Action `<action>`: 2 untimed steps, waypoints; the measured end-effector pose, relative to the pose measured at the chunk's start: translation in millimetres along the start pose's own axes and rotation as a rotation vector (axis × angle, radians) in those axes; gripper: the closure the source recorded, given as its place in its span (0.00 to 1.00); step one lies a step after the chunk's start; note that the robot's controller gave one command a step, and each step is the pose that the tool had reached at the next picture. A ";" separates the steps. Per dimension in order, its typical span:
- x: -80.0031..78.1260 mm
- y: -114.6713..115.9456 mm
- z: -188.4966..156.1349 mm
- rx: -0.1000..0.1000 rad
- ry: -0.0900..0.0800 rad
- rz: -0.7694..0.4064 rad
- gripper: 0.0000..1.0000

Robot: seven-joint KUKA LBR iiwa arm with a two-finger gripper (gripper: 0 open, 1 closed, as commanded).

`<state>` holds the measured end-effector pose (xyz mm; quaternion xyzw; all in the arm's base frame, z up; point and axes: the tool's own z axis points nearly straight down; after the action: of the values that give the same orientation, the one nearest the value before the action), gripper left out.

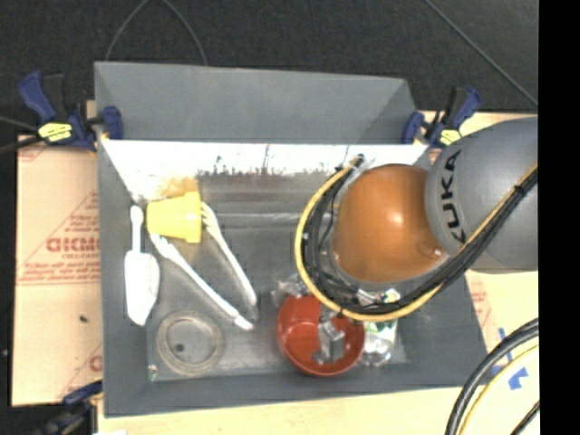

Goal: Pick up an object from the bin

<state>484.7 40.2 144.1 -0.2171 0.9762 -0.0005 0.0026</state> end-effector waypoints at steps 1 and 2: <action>12.7 -14.7 44.7 -0.002 -0.002 -0.483 0.00; -12.2 -9.4 73.7 0.000 -0.005 -0.461 0.00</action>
Offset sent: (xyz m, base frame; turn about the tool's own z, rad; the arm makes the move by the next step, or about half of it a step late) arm 0.0144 -0.0036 -0.0741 -0.4609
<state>500.1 36.8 70.5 -0.4343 0.9008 -0.0007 0.0049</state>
